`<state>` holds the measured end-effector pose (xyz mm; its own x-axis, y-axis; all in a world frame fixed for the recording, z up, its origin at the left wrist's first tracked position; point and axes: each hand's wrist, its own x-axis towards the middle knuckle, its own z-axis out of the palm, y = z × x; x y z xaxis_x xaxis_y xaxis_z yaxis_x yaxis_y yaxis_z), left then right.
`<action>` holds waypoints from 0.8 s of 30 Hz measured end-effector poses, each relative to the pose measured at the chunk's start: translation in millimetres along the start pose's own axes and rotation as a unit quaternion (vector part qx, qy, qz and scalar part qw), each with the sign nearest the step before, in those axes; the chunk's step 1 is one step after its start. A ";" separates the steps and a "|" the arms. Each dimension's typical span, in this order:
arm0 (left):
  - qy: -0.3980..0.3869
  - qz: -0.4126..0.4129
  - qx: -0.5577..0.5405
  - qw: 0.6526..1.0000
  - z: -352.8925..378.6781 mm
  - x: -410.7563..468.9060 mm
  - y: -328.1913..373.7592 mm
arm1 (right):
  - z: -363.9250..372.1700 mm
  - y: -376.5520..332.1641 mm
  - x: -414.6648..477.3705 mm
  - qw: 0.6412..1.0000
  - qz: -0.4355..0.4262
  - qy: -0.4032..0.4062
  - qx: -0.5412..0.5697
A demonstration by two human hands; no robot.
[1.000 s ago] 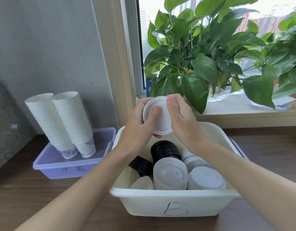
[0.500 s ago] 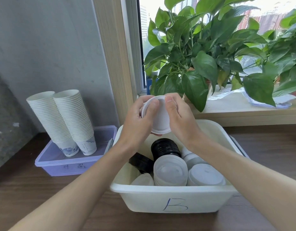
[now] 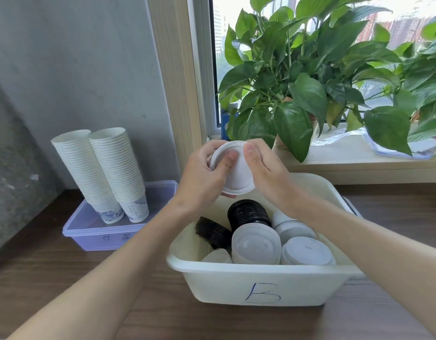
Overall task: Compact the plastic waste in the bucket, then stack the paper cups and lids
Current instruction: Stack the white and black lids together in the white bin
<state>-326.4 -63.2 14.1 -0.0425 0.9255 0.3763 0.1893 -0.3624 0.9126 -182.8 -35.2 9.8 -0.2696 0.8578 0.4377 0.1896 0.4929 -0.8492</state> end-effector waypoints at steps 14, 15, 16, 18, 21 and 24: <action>0.103 -0.004 0.039 0.994 -57.8 -32.1 5.7 | 17.9 -18.9 -36.1 0.900 0.044 -0.394 -0.183; 0.098 -0.003 0.038 0.994 -58.9 -33.6 6.6 | 20.7 -16.8 -38.4 0.893 0.040 -0.404 -0.195; 0.092 0.000 0.035 0.995 -59.7 -35.2 8.0 | 22.4 -15.2 -39.9 0.886 0.040 -0.414 -0.205; 0.085 -0.004 0.025 0.996 -60.7 -37.6 10.8 | 23.4 -14.5 -40.9 0.875 0.055 -0.432 -0.213; 0.085 -0.021 0.011 0.996 -60.9 -39.1 12.5 | 25.3 -10.2 -40.1 0.853 0.053 -0.454 -0.251; 0.083 -0.025 0.013 0.996 -60.4 -38.9 13.1 | 26.7 2.4 -38.6 0.828 0.025 -0.468 -0.307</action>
<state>-381.5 -110.5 21.1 -0.2134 0.9105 0.3541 0.2081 -0.3118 0.9271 -197.2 -71.0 -17.1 -0.8066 0.5314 -0.2588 0.5892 0.6886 -0.4227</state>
